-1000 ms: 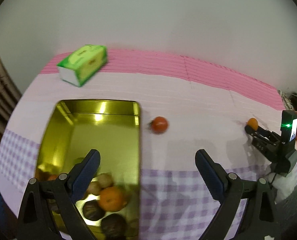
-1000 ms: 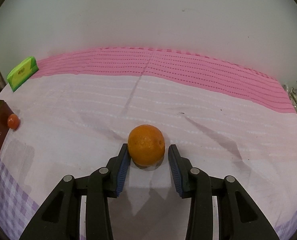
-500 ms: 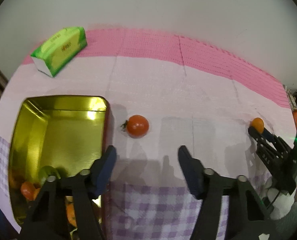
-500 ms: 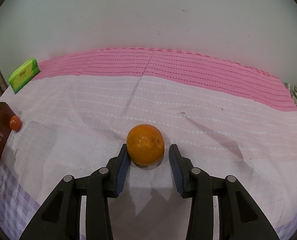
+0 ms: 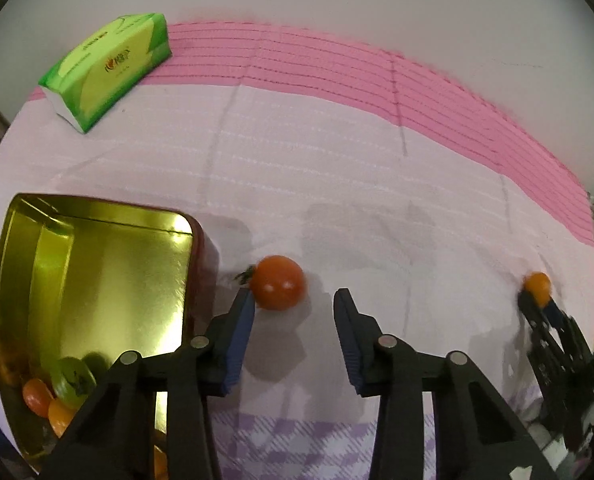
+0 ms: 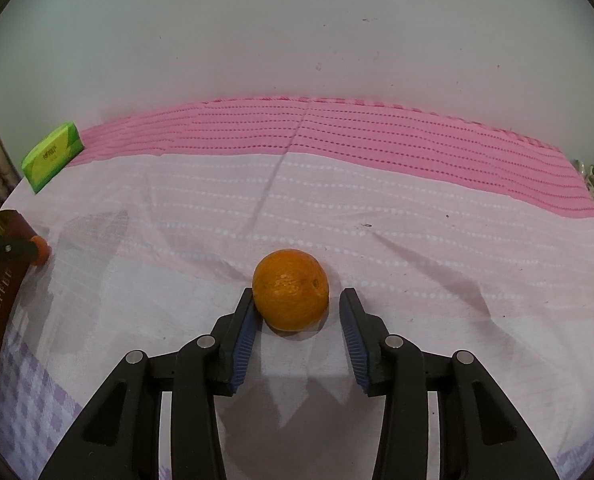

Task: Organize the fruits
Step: 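Move the left gripper to the red tomato and close on it while the right gripper holds the tangerine, then carry the red tomato with the left gripper over the tray while the right gripper holds the tangerine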

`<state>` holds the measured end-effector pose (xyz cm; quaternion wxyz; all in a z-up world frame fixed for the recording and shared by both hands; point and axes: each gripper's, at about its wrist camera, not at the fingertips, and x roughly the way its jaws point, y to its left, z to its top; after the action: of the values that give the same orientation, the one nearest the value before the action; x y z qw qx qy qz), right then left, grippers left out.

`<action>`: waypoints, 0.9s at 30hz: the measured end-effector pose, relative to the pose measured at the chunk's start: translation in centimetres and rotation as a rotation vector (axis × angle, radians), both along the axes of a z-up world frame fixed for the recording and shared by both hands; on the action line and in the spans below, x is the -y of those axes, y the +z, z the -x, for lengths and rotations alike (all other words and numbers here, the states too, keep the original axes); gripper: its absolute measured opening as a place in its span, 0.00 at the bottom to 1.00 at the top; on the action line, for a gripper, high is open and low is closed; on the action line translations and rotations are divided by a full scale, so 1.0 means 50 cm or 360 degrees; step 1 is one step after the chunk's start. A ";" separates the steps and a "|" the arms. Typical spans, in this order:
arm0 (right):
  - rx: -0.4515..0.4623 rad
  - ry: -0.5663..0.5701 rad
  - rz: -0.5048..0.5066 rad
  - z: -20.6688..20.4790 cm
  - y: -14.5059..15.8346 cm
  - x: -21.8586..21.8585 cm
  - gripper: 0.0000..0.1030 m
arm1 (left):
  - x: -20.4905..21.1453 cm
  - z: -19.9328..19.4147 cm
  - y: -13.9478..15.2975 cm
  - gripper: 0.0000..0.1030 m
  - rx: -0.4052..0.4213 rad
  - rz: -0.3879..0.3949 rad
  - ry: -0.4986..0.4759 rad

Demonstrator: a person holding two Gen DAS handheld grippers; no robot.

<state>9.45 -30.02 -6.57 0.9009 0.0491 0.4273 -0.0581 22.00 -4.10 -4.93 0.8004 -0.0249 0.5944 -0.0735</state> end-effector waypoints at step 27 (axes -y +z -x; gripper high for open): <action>-0.0006 0.0000 0.0007 0.005 0.004 -0.003 0.45 | 0.011 -0.015 -0.001 0.26 -0.0015 0.0004 -0.0043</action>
<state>9.21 -29.88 -6.35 0.9002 0.0470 0.4289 -0.0593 22.73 -4.63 -4.98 0.7966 -0.0182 0.5983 -0.0848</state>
